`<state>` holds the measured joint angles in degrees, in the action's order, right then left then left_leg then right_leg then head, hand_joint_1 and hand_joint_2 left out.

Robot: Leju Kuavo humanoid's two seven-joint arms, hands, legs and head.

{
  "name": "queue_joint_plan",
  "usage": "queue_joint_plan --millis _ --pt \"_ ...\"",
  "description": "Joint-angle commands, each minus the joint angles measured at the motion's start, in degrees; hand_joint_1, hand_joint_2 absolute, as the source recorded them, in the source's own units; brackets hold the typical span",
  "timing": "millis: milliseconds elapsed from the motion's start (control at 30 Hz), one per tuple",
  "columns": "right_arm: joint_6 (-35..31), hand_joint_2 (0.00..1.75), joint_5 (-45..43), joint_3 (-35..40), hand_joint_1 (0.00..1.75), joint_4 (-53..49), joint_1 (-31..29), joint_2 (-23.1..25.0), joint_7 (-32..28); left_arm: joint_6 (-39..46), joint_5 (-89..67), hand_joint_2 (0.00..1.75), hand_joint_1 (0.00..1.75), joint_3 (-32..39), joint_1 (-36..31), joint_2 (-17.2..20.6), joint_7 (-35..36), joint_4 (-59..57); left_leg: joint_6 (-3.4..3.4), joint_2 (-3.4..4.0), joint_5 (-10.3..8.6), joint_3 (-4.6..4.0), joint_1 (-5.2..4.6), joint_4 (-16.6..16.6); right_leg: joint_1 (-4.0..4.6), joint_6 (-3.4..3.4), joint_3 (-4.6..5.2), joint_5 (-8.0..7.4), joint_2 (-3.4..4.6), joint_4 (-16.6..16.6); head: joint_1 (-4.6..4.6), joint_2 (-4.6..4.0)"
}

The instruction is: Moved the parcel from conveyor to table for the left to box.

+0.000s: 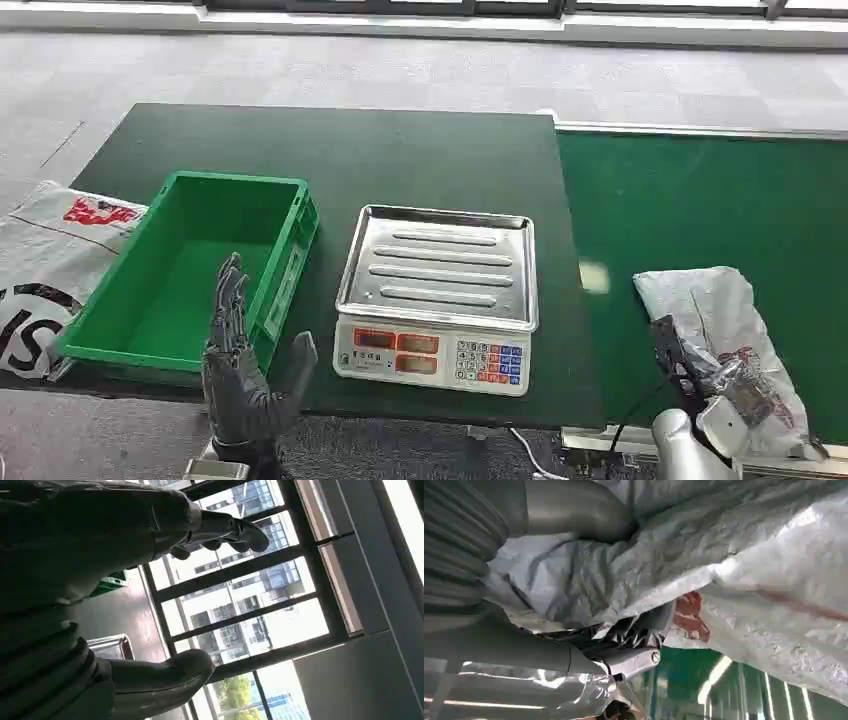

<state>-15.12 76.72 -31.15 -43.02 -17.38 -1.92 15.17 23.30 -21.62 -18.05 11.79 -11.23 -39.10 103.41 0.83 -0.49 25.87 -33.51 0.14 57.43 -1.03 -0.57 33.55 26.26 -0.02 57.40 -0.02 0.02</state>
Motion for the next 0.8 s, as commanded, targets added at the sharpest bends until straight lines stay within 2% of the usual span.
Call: queue_joint_plan --millis 33,300,400,433,467,567,733,800 --pt "-0.11 1.75 -0.68 -0.25 1.75 -2.42 1.33 1.55 0.02 -1.1 -0.69 1.75 0.0 1.86 -0.58 -0.11 0.6 -1.57 0.01 0.07 0.02 0.13 0.05 -0.07 0.07 0.06 -0.14 -0.02 0.03 -0.12 -0.02 0.0" --pt "-1.6 1.75 -0.89 -0.45 1.75 -4.87 2.29 2.2 -0.71 -1.38 -0.83 1.75 0.0 2.24 -0.43 -0.2 0.89 -1.09 -0.01 0.08 0.03 0.08 0.03 -0.04 0.04 0.05 -0.07 0.0 0.05 -0.07 -0.02 -0.02" --pt "-11.43 1.75 -4.96 -1.31 1.75 -12.66 3.85 4.29 -6.08 -1.83 -0.65 1.75 0.0 2.49 -0.07 -0.02 1.02 -0.5 0.0 0.1 0.04 0.07 0.02 -0.04 0.03 0.06 -0.05 0.0 0.06 -0.05 0.0 0.0" --pt "-15.39 1.75 -6.67 -0.57 1.75 -18.95 5.31 5.45 -9.17 -1.92 -0.5 1.75 0.0 2.4 -0.03 0.05 0.98 -0.49 0.0 0.11 0.05 0.09 0.03 -0.05 0.04 0.07 -0.07 0.0 0.08 -0.07 0.0 -0.02" --pt "-18.28 1.75 -8.57 0.37 1.75 -24.76 6.62 6.87 -12.11 -1.88 -0.42 1.75 0.0 2.26 -0.13 0.12 0.83 -0.69 0.01 0.17 0.07 0.09 0.04 -0.05 0.06 0.09 -0.07 0.0 0.12 -0.08 0.0 0.0" --pt "-21.25 1.75 -7.64 5.44 1.75 -35.99 8.27 9.49 -15.16 -1.44 -0.17 1.75 0.0 1.77 -0.93 0.17 0.41 -1.93 0.03 0.25 0.08 0.02 0.0 -0.01 0.01 0.11 0.07 0.02 0.2 0.04 0.0 -0.02" --pt "-22.7 1.75 -3.32 17.49 1.75 -40.34 7.09 11.18 -15.96 -0.51 0.0 1.75 0.0 1.34 -2.06 0.43 -0.04 -2.96 0.04 0.41 0.07 0.08 0.03 -0.05 0.07 0.12 0.05 -0.06 0.36 -0.03 -0.02 -0.02" --pt "-22.58 1.75 -2.55 18.84 1.75 -40.38 6.76 11.44 -15.91 -0.63 0.04 1.75 0.0 1.3 -2.12 0.48 -0.11 -3.02 0.04 0.46 0.04 0.05 0.01 -0.03 0.06 0.1 0.11 -0.06 0.4 0.01 -0.02 -0.02"
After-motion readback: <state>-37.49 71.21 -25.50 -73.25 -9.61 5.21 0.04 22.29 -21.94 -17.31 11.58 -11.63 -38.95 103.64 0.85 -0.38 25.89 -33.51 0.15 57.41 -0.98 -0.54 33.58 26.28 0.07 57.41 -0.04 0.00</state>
